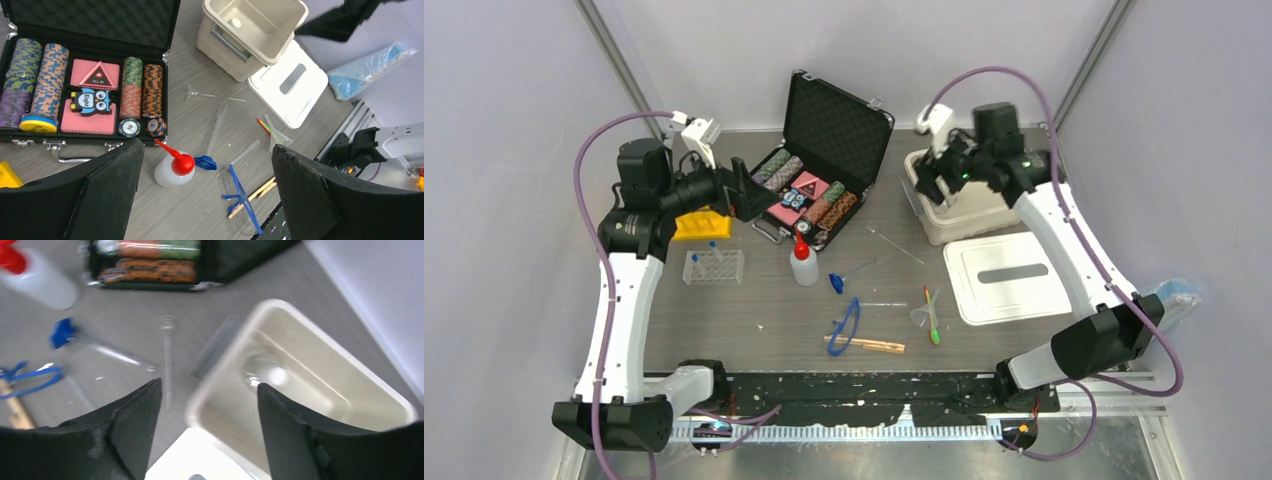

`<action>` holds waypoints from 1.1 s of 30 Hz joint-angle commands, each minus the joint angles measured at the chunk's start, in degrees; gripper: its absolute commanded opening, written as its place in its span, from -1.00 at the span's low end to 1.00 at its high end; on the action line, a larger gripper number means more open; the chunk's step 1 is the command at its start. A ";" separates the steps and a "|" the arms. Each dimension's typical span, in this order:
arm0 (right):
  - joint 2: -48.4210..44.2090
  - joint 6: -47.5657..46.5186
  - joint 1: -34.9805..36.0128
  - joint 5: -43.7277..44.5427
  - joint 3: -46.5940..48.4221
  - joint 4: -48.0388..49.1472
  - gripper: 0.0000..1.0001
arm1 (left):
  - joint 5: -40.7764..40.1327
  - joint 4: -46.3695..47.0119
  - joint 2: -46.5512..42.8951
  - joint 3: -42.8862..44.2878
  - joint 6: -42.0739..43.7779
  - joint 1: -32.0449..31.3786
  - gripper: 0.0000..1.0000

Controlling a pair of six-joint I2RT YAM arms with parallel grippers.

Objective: Organize the chemistry lab equipment

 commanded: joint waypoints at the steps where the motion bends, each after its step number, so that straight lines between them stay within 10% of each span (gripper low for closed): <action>1: -0.10 -2.83 10.32 4.44 -4.52 -4.98 0.37 | -1.12 -1.75 -2.34 -0.27 4.73 0.33 0.99; 9: 13.45 -2.00 17.83 11.59 -2.49 -3.64 -0.06 | -2.29 -5.08 -2.59 1.80 6.58 0.27 0.99; 33: 37.44 -2.48 18.23 14.91 3.35 4.22 -0.34 | -2.65 -5.64 2.13 3.90 7.05 0.31 0.99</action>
